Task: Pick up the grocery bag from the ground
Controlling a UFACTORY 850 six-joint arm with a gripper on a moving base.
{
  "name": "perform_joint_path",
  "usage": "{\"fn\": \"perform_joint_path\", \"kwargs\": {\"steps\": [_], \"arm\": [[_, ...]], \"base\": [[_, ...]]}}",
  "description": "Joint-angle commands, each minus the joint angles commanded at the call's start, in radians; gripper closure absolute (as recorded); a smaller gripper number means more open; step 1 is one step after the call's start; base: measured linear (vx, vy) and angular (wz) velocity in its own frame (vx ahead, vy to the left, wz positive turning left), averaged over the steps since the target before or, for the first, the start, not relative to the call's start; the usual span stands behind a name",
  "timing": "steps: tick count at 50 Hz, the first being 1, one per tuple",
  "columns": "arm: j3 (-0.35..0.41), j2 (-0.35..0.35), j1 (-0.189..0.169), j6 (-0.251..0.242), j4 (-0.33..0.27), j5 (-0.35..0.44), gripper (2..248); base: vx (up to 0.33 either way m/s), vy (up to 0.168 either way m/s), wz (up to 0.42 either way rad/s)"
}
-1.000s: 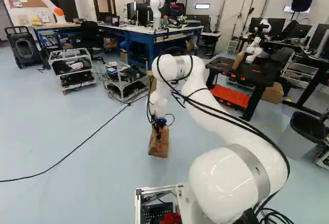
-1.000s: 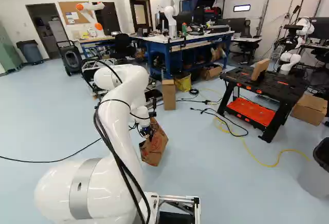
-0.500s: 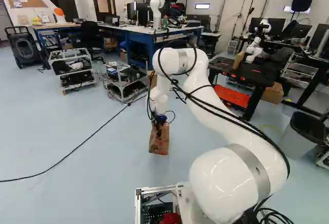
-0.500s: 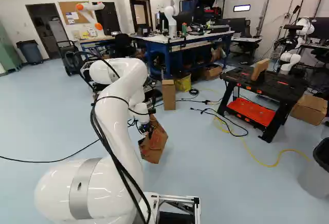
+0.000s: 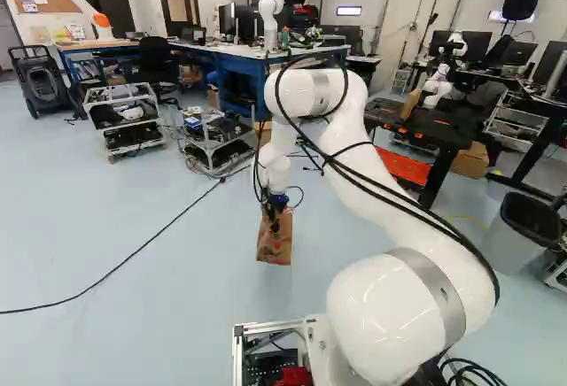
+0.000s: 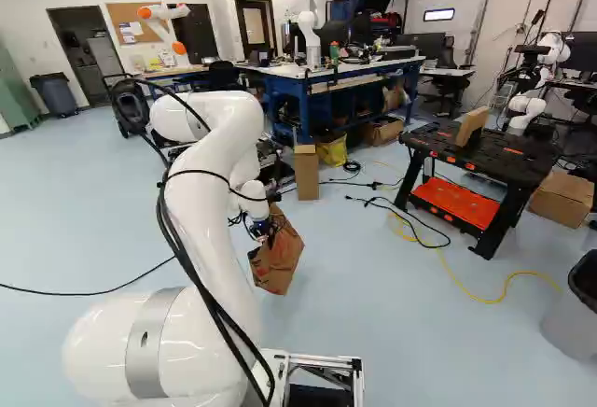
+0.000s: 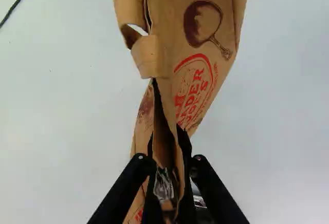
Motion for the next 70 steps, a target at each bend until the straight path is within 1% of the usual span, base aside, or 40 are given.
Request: {"fn": "perform_joint_path", "kwargs": {"steps": [70], "arm": [[0.338,0.348,0.031,0.0,0.0,0.0,226]], "base": [[0.0,0.0,0.0]]}}
